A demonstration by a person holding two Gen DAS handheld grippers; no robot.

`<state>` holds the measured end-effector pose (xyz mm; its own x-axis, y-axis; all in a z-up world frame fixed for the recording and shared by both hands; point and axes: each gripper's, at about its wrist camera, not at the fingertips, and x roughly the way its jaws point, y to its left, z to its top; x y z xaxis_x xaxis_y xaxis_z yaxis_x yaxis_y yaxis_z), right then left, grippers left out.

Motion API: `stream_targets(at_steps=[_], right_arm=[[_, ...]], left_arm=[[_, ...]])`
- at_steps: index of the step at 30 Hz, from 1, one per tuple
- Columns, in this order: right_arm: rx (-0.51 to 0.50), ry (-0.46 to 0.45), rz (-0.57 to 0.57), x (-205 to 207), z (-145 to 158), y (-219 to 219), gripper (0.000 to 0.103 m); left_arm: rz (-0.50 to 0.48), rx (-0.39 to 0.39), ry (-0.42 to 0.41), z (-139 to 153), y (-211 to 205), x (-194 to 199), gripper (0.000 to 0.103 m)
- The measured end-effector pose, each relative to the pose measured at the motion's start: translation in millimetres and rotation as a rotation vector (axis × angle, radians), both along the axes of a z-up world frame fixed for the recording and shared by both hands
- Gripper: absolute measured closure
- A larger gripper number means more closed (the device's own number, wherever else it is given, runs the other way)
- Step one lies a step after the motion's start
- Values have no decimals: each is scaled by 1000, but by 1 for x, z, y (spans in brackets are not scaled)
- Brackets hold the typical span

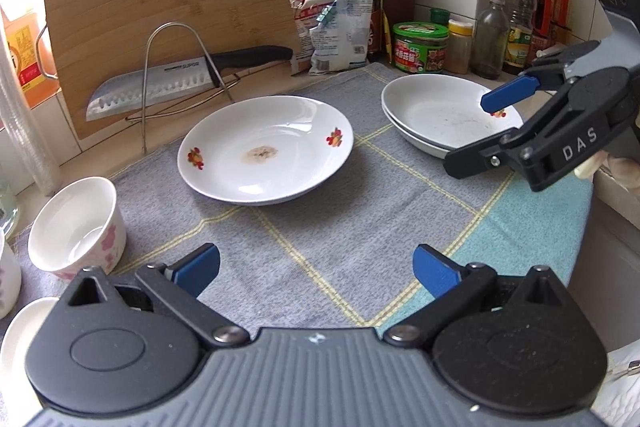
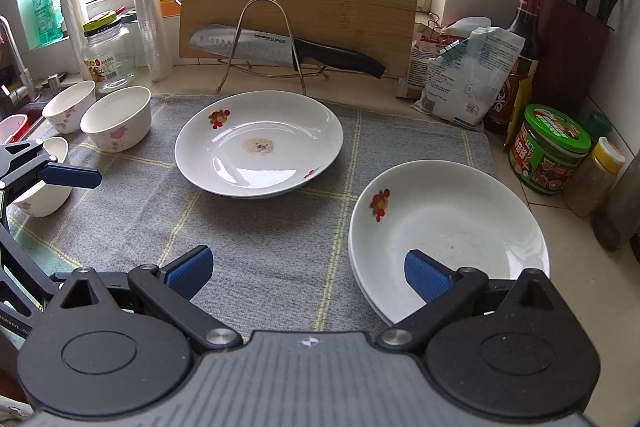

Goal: Organize plates and bowls
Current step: 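Move the left tool to the stained white flower plate on the towel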

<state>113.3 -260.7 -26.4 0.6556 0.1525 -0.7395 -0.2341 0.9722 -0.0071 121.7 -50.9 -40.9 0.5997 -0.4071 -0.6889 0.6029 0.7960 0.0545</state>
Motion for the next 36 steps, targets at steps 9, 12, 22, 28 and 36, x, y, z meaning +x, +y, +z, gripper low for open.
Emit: stream_targets(at_steps=[9, 12, 22, 28, 36], right_arm=[[-65, -35, 181, 11, -14, 39, 0], [-52, -34, 218, 21, -20, 45, 0], [-53, -32, 228, 36, -27, 59, 0], [-64, -12, 147, 40, -32, 62, 0], [-71, 22, 90, 46, -41, 66, 0]], left_arm=[[101, 77, 5, 20, 14, 25, 1], [122, 99, 23, 27, 12, 38, 1], [123, 87, 58, 38, -2, 89, 1], [60, 74, 67, 35, -5, 117, 1], [-34, 91, 76, 33, -14, 141, 1]])
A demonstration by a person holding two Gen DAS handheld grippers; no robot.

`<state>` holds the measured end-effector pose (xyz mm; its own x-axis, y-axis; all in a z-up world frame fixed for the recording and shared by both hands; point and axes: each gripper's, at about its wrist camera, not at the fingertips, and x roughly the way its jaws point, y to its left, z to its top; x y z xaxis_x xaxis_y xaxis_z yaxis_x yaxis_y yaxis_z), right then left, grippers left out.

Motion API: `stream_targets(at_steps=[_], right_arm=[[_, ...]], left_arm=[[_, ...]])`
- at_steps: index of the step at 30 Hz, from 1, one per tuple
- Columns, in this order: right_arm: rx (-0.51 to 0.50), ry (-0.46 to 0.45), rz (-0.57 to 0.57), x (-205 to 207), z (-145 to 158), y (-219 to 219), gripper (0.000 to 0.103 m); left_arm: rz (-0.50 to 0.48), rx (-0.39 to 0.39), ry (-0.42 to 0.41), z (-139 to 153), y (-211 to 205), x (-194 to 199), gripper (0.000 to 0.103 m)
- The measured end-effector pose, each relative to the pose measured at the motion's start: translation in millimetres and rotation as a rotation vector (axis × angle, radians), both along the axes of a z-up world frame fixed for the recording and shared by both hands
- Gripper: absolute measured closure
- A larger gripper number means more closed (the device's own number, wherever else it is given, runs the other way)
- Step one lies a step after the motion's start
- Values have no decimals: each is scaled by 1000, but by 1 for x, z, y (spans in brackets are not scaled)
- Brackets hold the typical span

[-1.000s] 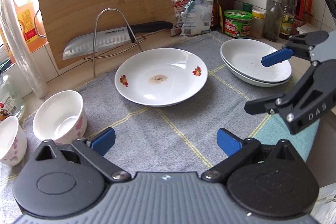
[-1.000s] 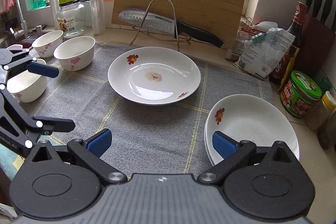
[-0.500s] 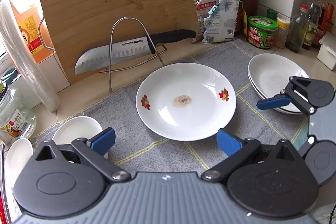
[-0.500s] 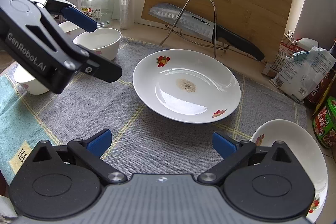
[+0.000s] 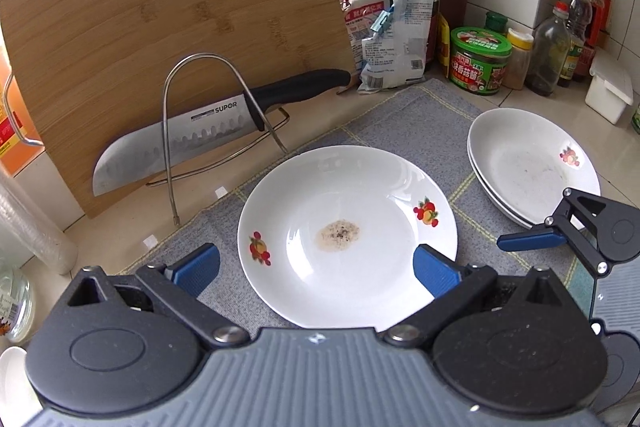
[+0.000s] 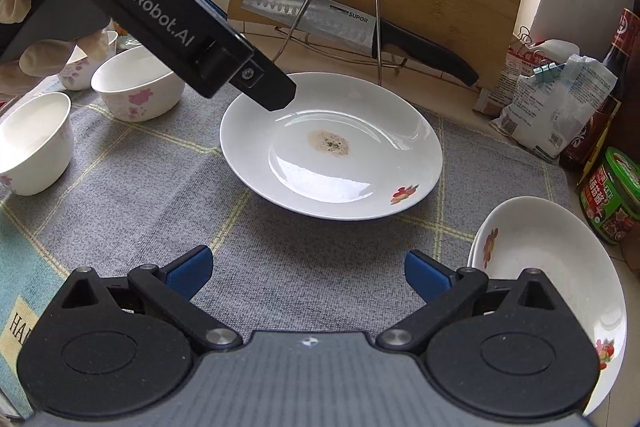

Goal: Organize plates and bowls
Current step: 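Move the left tool to the stained white flower plate on the towel, then grasp the rim of the stained white flower plate with the left tool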

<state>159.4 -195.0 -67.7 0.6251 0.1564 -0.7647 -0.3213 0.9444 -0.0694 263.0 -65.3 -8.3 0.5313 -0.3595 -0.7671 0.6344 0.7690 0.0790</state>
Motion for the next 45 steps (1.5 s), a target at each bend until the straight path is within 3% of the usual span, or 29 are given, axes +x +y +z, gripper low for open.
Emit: stream_targets(at_steps=[15, 18, 32, 45], right_arm=[[-1, 63, -65, 23, -26, 3, 0], [39, 77, -71, 27, -29, 0, 0], [54, 29, -49, 32, -35, 1, 0], [64, -2, -43, 43, -36, -1, 0]], left_arm=[[-36, 8, 63, -20, -6, 53, 1], [-32, -5, 89, -27, -9, 68, 1], [-55, -8, 184, -62, -30, 113, 2], [-65, -29, 257, -75, -33, 125, 17]])
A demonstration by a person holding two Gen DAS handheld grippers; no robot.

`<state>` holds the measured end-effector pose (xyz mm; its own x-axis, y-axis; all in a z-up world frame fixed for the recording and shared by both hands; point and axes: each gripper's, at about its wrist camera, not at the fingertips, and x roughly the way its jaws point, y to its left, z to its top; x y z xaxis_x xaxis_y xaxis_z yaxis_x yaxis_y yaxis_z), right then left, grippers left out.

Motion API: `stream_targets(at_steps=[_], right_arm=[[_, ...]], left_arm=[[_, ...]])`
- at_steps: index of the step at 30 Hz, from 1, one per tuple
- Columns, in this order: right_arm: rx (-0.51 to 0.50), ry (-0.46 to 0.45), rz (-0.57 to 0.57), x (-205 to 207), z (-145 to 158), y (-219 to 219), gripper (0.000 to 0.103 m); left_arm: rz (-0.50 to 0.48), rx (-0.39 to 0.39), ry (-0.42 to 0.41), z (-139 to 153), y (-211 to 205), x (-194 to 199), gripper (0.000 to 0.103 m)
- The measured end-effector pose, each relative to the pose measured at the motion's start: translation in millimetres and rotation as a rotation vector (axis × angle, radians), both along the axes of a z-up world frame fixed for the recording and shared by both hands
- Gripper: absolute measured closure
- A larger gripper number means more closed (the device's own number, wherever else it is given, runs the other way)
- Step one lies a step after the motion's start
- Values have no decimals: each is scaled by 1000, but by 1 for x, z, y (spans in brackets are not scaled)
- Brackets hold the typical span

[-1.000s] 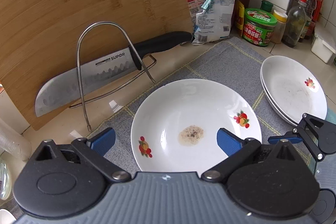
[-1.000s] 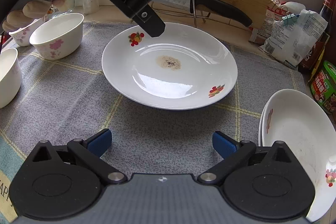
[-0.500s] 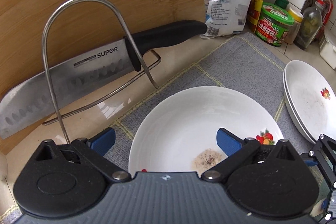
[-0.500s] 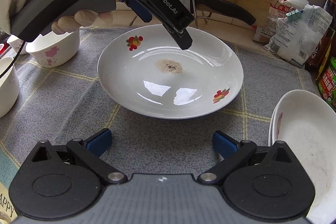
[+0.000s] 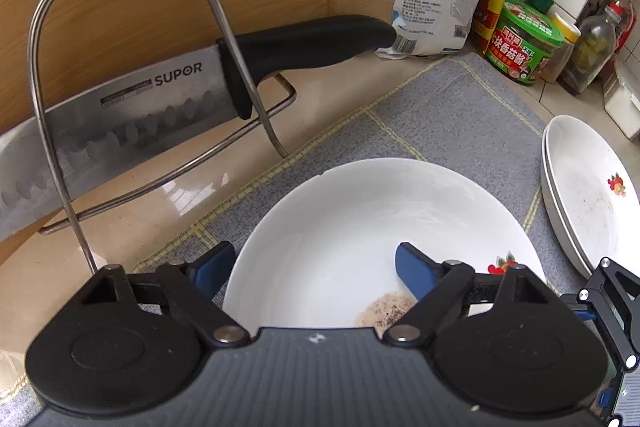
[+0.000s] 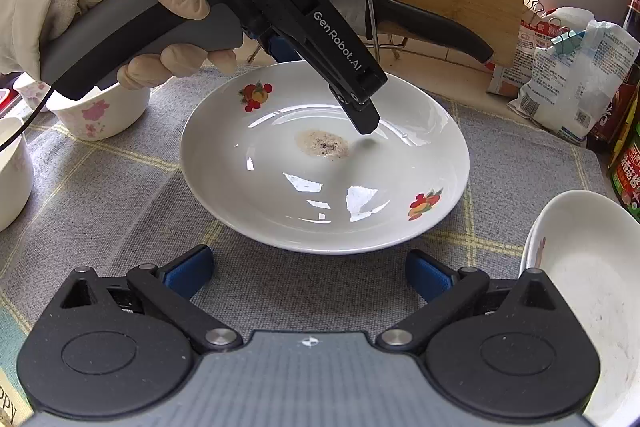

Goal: Organize plates and bowls
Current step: 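Grasp the rim of the stained white flower plate with the left tool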

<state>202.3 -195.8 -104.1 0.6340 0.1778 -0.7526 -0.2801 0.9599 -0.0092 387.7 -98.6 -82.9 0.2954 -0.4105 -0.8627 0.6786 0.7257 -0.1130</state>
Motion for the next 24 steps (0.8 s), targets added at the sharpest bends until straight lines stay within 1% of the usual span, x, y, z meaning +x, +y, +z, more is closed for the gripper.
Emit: stream_targets(at_steps=[8, 11, 16, 18, 24], right_arm=[[3, -9, 2, 4, 0, 0, 0], [4, -14, 0, 5, 0, -1, 0], [3, -17, -2, 8, 0, -1, 0], [3, -17, -4, 10, 0, -1, 0], [3, -22, -9, 13, 0, -3, 0]], left_arm=[[19, -4, -14, 2, 2, 6, 17], [14, -17, -3, 3, 1, 7, 17], [-7, -20, 16, 3, -2, 7, 24], [-11, -21, 22, 2, -2, 7, 28], [-26, -19, 28, 1, -2, 8, 29]])
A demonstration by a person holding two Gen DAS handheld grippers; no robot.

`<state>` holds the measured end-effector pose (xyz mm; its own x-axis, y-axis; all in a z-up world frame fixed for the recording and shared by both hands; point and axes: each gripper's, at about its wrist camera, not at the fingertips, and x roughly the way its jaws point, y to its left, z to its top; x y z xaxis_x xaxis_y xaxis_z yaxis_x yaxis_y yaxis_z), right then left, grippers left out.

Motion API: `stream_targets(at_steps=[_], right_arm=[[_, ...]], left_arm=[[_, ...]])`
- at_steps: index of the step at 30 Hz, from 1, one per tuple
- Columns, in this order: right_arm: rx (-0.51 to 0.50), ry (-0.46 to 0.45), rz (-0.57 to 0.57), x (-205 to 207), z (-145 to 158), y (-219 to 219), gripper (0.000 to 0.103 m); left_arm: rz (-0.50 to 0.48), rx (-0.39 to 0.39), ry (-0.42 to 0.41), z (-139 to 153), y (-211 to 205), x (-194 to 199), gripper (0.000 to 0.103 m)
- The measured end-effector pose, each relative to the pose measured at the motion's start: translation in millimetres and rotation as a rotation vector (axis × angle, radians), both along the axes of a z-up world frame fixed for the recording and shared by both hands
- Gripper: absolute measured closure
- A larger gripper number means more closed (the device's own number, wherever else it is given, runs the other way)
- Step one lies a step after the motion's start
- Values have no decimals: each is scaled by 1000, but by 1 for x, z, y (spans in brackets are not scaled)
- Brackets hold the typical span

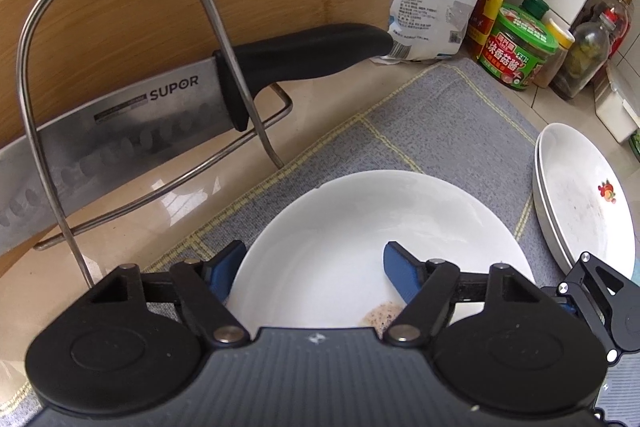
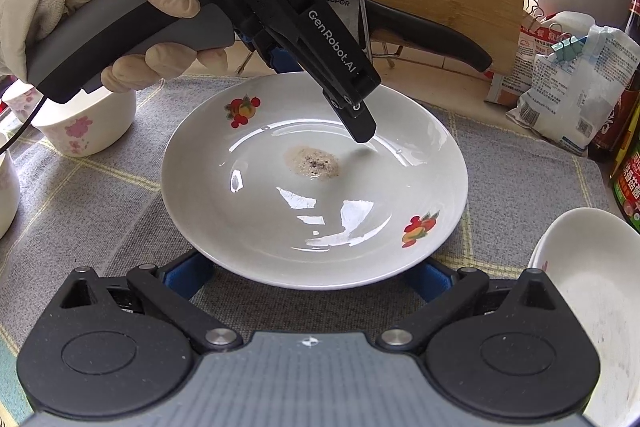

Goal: Organize plates and bowls
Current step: 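Grasp the rim of the stained white flower plate with the left tool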

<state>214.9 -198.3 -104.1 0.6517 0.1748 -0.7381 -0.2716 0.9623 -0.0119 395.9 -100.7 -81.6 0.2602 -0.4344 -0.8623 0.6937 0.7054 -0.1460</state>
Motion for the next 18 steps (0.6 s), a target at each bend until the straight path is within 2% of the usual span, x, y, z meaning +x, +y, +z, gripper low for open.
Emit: stream_targets(at_steps=[6, 18], right_arm=[[1, -4, -4, 3, -1, -1, 0], [-1, -12, 0, 3, -2, -2, 0]], left_arm=[[-31, 16, 19, 0, -2, 4, 30], [-186, 79, 67, 2, -6, 10, 31]])
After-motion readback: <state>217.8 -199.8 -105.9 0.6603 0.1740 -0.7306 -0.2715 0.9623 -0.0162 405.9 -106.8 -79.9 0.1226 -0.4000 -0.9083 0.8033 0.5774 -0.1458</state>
